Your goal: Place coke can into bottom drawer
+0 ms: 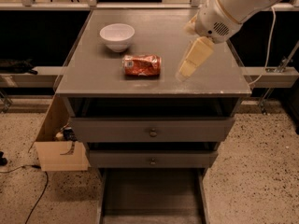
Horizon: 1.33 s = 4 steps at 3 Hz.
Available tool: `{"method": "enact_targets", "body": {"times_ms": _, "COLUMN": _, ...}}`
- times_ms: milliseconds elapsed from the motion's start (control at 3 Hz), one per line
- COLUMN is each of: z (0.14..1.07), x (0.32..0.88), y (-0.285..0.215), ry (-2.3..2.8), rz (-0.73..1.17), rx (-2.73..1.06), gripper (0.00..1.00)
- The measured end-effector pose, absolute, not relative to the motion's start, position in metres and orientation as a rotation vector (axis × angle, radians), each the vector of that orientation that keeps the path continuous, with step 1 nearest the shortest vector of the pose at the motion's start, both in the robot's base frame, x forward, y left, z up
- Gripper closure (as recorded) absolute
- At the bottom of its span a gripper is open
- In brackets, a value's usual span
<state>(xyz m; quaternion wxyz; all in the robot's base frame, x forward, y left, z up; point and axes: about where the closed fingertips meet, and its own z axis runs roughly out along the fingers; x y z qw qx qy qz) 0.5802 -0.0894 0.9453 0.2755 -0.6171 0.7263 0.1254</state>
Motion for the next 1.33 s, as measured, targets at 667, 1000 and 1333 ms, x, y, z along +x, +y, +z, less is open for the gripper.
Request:
{"method": "enact_targets", "body": {"times_ms": 667, "z": 0.912, "x": 0.663, "y": -0.065, "ry": 1.972, "rz": 0.339, "rx": -1.649, "gripper": 0.0}}
{"method": "enact_targets", "body": {"times_ms": 1000, "z": 0.908, "x": 0.683, "y": -0.038, "ry": 1.94, "rz": 0.416, "rx": -1.622, "gripper": 0.0}}
{"method": "enact_targets", "body": {"times_ms": 1333, "z": 0.911, "x": 0.686, "y": -0.006, "ry": 1.887, "rz": 0.49, "rx": -1.616, "gripper": 0.0}}
